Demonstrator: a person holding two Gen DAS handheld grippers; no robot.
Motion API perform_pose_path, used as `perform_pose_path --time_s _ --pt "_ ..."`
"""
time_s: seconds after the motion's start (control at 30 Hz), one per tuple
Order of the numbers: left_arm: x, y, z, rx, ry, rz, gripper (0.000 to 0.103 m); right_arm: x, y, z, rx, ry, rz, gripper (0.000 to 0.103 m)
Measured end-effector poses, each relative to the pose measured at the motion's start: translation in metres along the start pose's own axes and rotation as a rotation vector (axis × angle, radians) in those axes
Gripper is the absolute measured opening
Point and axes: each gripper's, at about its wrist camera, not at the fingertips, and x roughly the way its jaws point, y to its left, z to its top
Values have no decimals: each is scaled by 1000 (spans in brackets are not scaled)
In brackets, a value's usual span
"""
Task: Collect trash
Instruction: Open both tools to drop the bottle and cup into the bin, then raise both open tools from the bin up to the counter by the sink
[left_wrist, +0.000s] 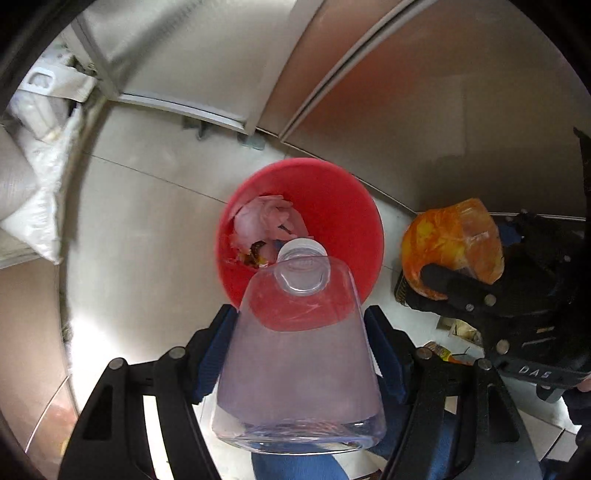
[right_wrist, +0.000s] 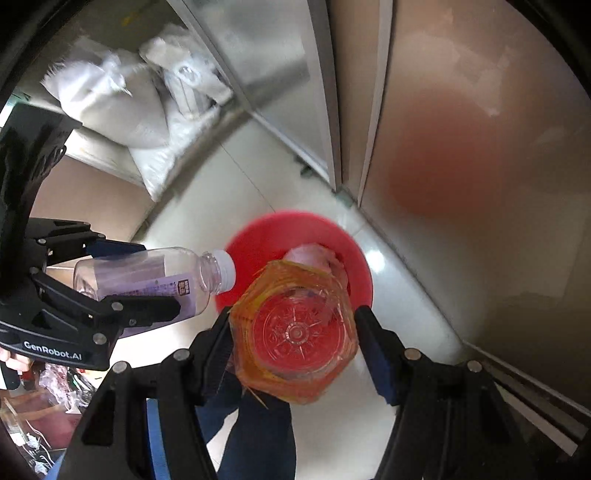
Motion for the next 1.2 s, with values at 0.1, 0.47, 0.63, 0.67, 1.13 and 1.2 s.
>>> perform_pose_path --time_s 0.1,0.47,0.63,0.67,1.13,1.2 --pt "24 9 5 6 5 -4 69 20 -1 -2 -3 5 4 62" --pt "29 19 5 27 -5 -20 89 41 -7 -9 -47 29 -9 68" --pt "-1 11 -1 54 -20 7 98 32 -2 -11 -55 12 -14 99" --pt "-11 11 -3 55 -26 14 103 29 -1 -13 -59 8 -22 100" --pt "-245 -7 -37 8 -204 129 103 -156 61 9 -118 -133 -28 102" --pt "-284 -12 -44 5 -225 150 103 -192 72 16 -127 -167 -15 102"
